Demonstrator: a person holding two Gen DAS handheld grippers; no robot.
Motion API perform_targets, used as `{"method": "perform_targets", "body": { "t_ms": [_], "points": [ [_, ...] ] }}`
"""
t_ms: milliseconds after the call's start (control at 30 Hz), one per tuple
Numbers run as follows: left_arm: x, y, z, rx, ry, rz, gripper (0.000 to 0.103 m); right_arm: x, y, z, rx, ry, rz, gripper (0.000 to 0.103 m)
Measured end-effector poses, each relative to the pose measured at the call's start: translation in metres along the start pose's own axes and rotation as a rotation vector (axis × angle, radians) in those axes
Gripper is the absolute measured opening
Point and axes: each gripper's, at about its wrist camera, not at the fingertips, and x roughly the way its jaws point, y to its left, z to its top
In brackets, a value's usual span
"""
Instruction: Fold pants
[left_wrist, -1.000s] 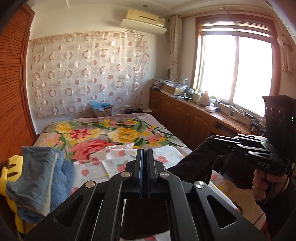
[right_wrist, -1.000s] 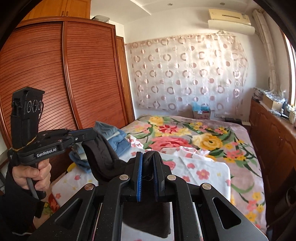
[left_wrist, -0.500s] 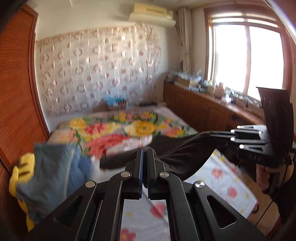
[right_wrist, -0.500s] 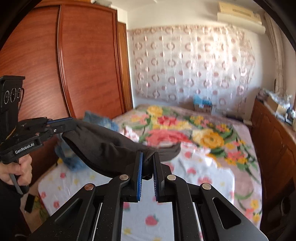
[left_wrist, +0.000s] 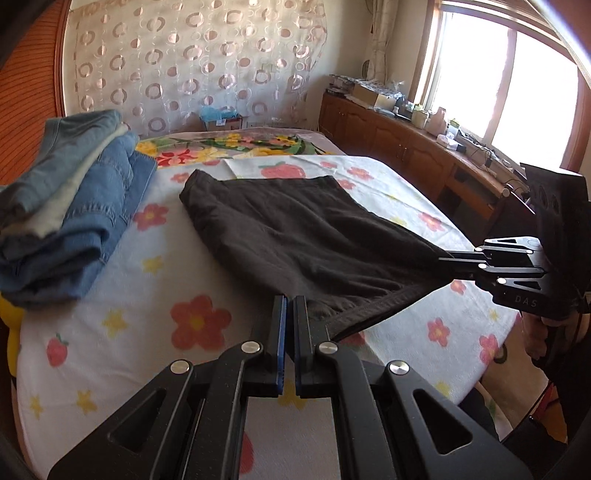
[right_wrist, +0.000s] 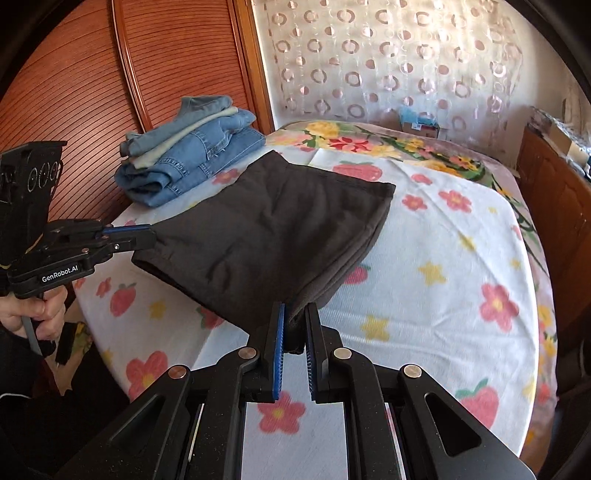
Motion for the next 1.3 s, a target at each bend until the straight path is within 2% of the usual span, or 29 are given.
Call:
{"method": "perform_targets", "body": {
  "t_ms": [367, 467, 567, 633, 667, 700, 733, 800, 833, 900, 1033, 1300],
  "points": [
    [0.011, -0.006, -0.023, -0.001, 0.051, 0.037, 0.004, 0.0, 0.003, -0.021, 0.061, 0.019, -0.015, 0.011],
    [0.012, -0.003, -0.028, -0.01, 0.065, 0.045, 0.005, 0.0, 0.004, -0.028, 0.065, 0.024, -0.031, 0.016],
    [0.013, 0.0, -0.032, -0.028, 0.072, 0.046, 0.011, -0.001, 0.006, -0.029, 0.065, 0.017, -0.056, 0.018],
    [0.012, 0.001, -0.033, -0.032, 0.072, 0.059, 0.023, -0.002, 0.007, -0.029, 0.07, 0.013, -0.062, 0.024],
    [0.012, 0.001, -0.033, -0.027, 0.068, 0.061, 0.025, -0.002, 0.007, -0.03, 0.07, 0.013, -0.069, 0.027],
    [0.011, 0.001, -0.033, -0.023, 0.061, 0.06, 0.031, -0.002, 0.008, -0.03, 0.074, 0.011, -0.078, 0.028],
    [0.011, 0.002, -0.033, -0.028, 0.058, 0.059, 0.046, -0.002, 0.007, -0.032, 0.077, 0.01, -0.077, 0.028],
    [0.011, 0.004, -0.032, -0.032, 0.054, 0.066, 0.059, -0.001, 0.008, -0.033, 0.088, 0.007, -0.067, 0.028],
    [0.011, 0.005, -0.032, -0.033, 0.055, 0.069, 0.069, -0.001, 0.008, -0.034, 0.093, 0.006, -0.066, 0.028],
    [0.013, 0.007, -0.031, -0.037, 0.051, 0.069, 0.077, -0.001, 0.008, -0.035, 0.098, 0.006, -0.065, 0.028],
    [0.014, 0.009, -0.032, -0.037, 0.042, 0.103, 0.077, 0.0, 0.009, -0.036, 0.095, 0.01, -0.063, 0.028],
    [0.024, 0.011, -0.035, -0.024, 0.069, 0.113, 0.077, 0.008, 0.006, -0.036, 0.103, 0.024, -0.08, 0.028]
  ]
}}
